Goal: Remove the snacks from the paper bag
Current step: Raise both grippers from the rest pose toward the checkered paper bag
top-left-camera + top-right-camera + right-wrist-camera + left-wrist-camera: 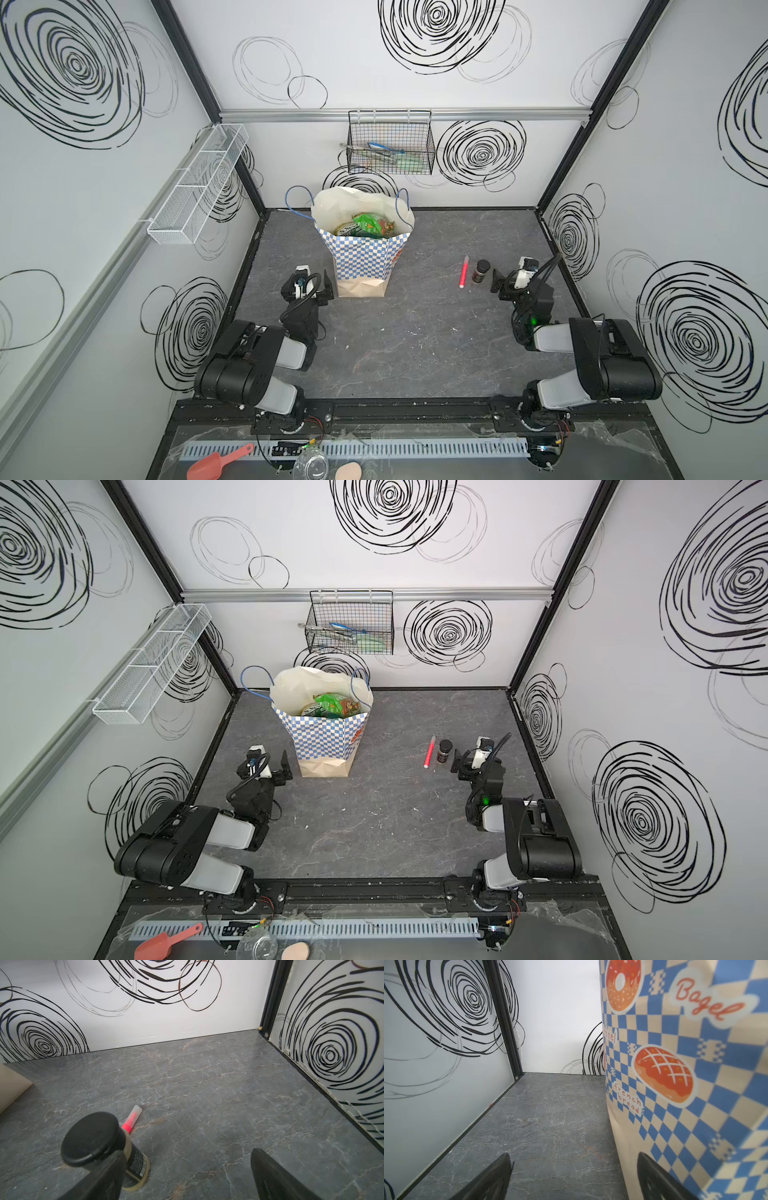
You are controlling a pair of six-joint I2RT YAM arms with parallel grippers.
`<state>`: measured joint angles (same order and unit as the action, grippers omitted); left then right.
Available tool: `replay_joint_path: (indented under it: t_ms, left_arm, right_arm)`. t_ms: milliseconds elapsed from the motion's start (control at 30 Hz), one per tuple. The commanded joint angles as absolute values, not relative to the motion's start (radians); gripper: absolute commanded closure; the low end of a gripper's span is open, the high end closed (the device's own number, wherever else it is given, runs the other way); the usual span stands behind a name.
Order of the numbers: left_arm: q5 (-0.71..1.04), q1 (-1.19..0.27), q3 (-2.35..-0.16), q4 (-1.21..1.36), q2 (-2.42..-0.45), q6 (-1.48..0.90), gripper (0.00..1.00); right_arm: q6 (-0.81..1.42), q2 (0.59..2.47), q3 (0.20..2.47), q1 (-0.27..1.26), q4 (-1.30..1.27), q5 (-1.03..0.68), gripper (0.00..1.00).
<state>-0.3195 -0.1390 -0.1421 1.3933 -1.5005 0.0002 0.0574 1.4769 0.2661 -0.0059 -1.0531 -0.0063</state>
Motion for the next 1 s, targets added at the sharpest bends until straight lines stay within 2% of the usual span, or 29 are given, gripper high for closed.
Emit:
replay_joint_path:
  t_ms: [0, 133, 233, 467, 567, 667, 767, 867, 967]
  left_arm:
    - [-0.288, -0.117, -0.160, 1.442, -1.503, 0.001, 0.04]
    - [-0.234, -0.084, -0.171, 1.408, -1.498, -0.020, 0.04]
    - [-0.117, -0.031, -0.165, 1.412, -1.493, -0.049, 0.04]
    - [-0.118, -0.031, -0.165, 1.413, -1.494, -0.049, 0.04]
    - [-0.118, -0.031, -0.163, 1.416, -1.493, -0.049, 0.04]
    - [-0.117, -0.031, -0.157, 1.427, -1.493, -0.051, 0.04]
    - [-0.162, -0.031, -0.112, 1.509, -1.487, -0.064, 0.04]
    - [-0.236, -0.036, -0.034, 1.591, -1.419, -0.082, 0.04]
    - [-0.371, -0.087, 0.004, 1.518, -1.245, -0.061, 0.04]
  right_arm:
    - [0.040, 1.481, 0.281, -0.015, -1.059, -0.045, 0.03]
    - [0.040, 1.481, 0.281, -0.017, -1.058, -0.051, 0.03]
    - [0.040, 1.482, 0.281, -0.017, -1.058, -0.051, 0.03]
    - [0.040, 1.479, 0.280, -0.016, -1.060, -0.048, 0.03]
    - [0.035, 1.444, 0.269, 0.016, -1.059, 0.032, 0.03]
    - [0.042, 1.310, 0.262, 0.046, -0.961, 0.141, 0.03]
    - [0.315, 1.082, 0.365, 0.041, -0.534, 0.268, 0.03]
    - [0.399, 0.857, 0.376, 0.034, -0.334, 0.161, 0.03]
    - [0.407, 0.637, 0.340, 0.034, -0.280, -0.042, 0.03]
